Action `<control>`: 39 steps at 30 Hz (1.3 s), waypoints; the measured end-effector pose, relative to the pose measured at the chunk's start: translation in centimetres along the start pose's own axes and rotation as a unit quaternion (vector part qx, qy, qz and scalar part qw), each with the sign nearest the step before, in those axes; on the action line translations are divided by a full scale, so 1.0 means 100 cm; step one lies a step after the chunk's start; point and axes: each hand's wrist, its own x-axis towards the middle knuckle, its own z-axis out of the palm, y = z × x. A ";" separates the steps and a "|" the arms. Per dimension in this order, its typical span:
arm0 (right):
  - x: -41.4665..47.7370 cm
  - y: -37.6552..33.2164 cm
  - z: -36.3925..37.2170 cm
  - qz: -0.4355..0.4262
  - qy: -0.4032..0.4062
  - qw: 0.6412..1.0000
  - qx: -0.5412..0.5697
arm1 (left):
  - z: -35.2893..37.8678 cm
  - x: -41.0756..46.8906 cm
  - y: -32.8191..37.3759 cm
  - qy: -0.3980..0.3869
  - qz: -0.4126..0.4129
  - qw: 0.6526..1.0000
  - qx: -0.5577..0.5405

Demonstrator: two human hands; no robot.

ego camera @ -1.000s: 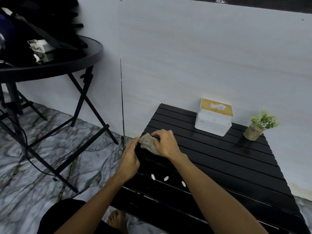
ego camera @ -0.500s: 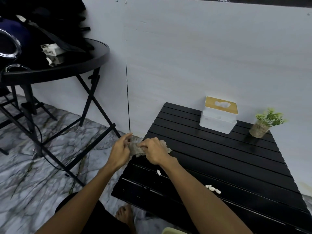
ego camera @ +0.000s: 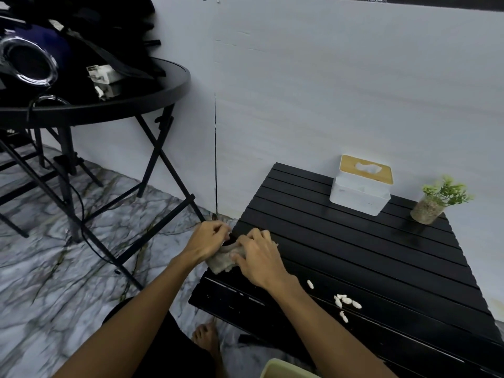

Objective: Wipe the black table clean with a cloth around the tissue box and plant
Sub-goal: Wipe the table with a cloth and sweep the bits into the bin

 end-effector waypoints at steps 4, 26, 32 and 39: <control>0.001 -0.012 0.010 -0.038 0.039 0.997 0.047 | 0.003 0.004 -0.002 0.008 0.004 1.000 0.009; -0.044 0.001 0.000 -0.193 -0.026 0.977 0.082 | 0.014 -0.004 -0.023 -0.001 0.133 0.987 0.093; -0.041 0.005 -0.021 -0.202 -0.086 0.971 0.096 | 0.020 -0.007 -0.029 0.005 0.141 0.981 0.134; -0.045 0.001 -0.004 -0.210 -0.038 0.973 0.090 | 0.021 -0.007 -0.035 0.007 0.165 0.976 0.144</control>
